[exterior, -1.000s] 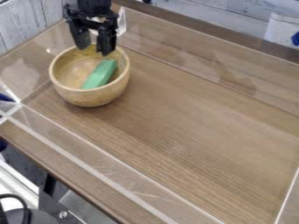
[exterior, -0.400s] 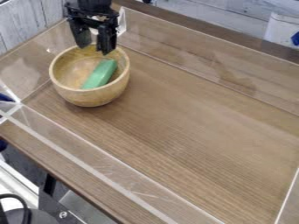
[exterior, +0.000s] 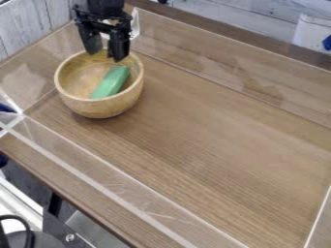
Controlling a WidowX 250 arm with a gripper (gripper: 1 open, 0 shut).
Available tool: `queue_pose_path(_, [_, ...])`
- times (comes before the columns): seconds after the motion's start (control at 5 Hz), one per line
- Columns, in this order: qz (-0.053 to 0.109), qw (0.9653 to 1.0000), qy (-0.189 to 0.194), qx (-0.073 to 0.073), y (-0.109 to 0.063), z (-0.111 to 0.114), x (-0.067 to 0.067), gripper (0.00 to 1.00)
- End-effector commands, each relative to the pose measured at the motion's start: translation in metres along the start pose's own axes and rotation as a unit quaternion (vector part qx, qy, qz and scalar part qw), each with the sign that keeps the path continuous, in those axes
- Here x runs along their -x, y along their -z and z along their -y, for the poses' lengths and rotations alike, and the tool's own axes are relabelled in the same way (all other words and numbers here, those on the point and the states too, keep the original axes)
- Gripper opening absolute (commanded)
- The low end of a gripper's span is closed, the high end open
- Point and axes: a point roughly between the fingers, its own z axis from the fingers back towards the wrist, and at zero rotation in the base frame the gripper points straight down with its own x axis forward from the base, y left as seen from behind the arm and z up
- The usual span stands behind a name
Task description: Remove the green block from inside the brown bowl and put it on the table
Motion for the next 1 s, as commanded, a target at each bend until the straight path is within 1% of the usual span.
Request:
queue_pose_path(0.0, [0.033,0.9994,0.005,-0.014,-0.0218,-0.0026,-0.0085,1.00])
queue_pose_path(0.6, [0.034,0.9993,0.013,-0.007,-0.0240,-0.0009,-0.0090,1.00])
queue_pose_path(0.8, [0.031,0.9994,0.012,-0.006,-0.0207,-0.0018,-0.0093,1.00])
